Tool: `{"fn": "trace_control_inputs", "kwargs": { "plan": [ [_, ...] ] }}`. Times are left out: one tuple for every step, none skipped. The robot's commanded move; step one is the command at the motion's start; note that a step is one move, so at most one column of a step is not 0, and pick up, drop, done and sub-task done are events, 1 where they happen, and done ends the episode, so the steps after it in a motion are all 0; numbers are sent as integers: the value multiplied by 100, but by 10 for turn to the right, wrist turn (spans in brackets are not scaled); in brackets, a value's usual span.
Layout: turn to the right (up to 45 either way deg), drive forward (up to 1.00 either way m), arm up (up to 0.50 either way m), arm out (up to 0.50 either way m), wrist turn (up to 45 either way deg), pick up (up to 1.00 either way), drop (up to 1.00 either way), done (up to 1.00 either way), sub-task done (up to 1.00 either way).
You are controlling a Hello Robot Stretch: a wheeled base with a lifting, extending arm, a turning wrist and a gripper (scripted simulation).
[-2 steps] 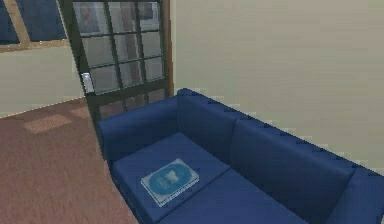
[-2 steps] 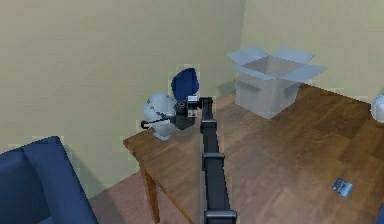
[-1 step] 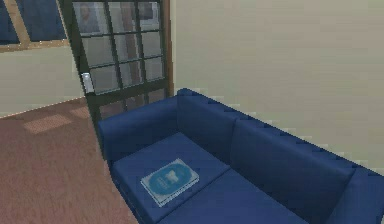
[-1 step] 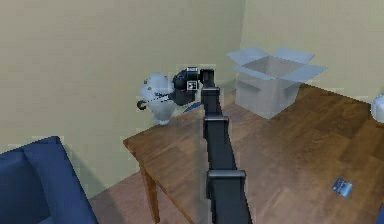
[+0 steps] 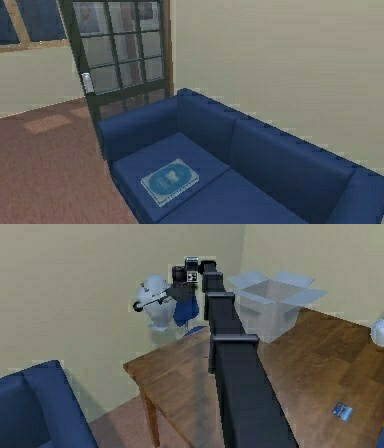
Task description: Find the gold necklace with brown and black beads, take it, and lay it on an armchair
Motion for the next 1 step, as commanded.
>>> {"fn": "trace_control_inputs", "kwargs": {
  "plan": [
    [0, 0, 0, 0, -450, 0, 0, 0, 0]
  ]
}}
